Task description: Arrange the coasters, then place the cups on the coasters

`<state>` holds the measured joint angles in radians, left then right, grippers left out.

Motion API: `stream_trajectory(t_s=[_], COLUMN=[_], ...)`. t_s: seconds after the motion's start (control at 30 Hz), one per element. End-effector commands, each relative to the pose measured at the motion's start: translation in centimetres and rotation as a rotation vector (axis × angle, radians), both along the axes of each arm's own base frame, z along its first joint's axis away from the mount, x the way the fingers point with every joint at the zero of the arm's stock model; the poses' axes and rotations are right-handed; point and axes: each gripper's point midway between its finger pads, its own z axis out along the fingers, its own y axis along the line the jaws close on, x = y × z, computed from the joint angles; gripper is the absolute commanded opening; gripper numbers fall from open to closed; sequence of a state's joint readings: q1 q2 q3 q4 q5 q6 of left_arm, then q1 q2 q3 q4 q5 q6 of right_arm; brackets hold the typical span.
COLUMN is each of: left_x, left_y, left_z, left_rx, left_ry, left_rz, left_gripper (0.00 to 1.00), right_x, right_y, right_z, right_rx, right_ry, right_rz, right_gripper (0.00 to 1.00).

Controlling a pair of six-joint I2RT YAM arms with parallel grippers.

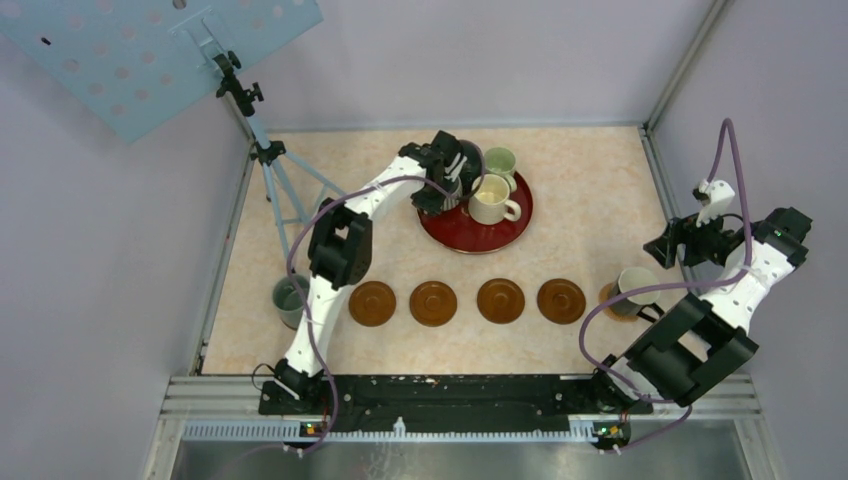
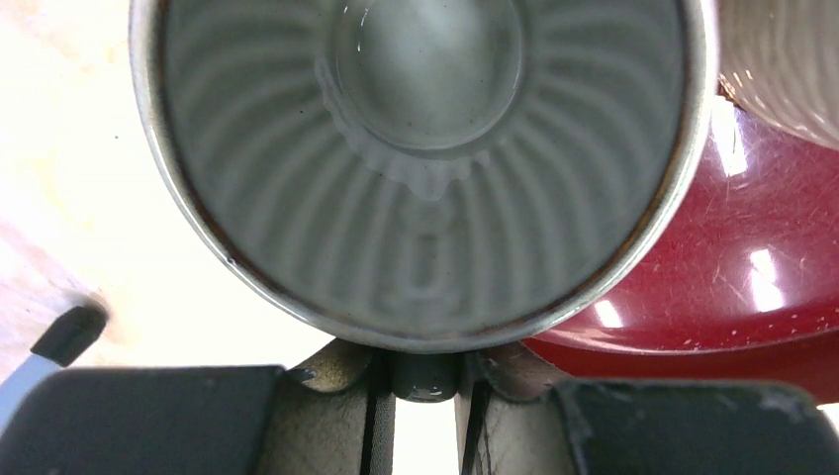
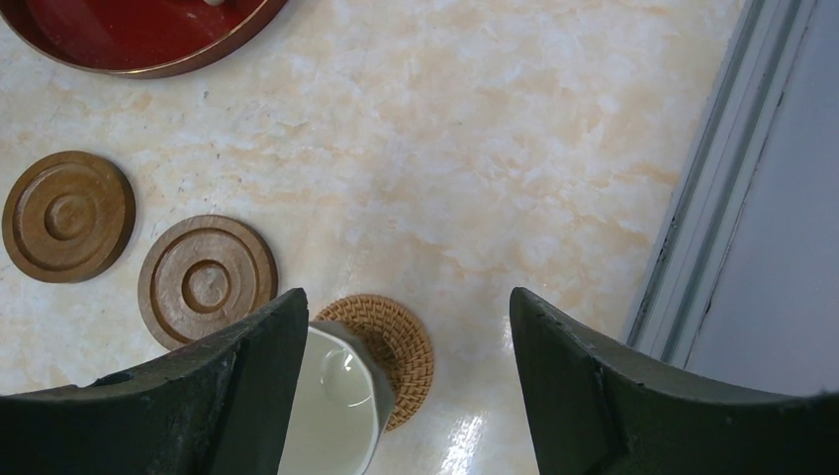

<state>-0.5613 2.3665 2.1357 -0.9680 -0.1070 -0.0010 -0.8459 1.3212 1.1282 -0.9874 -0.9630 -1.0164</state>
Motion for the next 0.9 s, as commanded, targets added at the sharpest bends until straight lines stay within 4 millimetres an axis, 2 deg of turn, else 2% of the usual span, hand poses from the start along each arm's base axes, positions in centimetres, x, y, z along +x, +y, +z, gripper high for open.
stream_trajectory(t_s=[0.0,0.17,0.3,0.43,0.6,0.87], left_x=[1.0,0.1,0.2,-0.8,-3.6,-10.7], left_y=[0.0,0.0,0.0,0.9,3.2,6.9], left_z=[4.4,6.5,8.6,10.7,12.9,13.4], left_rx=[-0.051,-0.096,-0.157,-0.191,-0.195,-0.199], left_ry=[-0.125,-0.135,-0.193,-0.219,-0.234,-0.170], left_rz=[0.141,0.174,0.189,0.246,0.291,0.338], left_gripper=[0.00,0.00,0.00,0.00,0.00,0.00], right_x=[0.4,0.2,0.0,0.0,0.2,0.7], right_y=[0.0,0.1,0.4,0.4,0.4,1.0], right_z=[2.5,2.3,2.1,2.4,2.9,2.7], right_rx=[-0.055,-0.059,-0.063,-0.068,-0.069,-0.072], right_ry=[-0.068,-0.061,-0.066,-0.074,-0.088,-0.074], right_rz=[0.008,0.006,0.009,0.012,0.007,0.026], right_gripper=[0.73,0.73,0.73,0.73,0.73,0.73])
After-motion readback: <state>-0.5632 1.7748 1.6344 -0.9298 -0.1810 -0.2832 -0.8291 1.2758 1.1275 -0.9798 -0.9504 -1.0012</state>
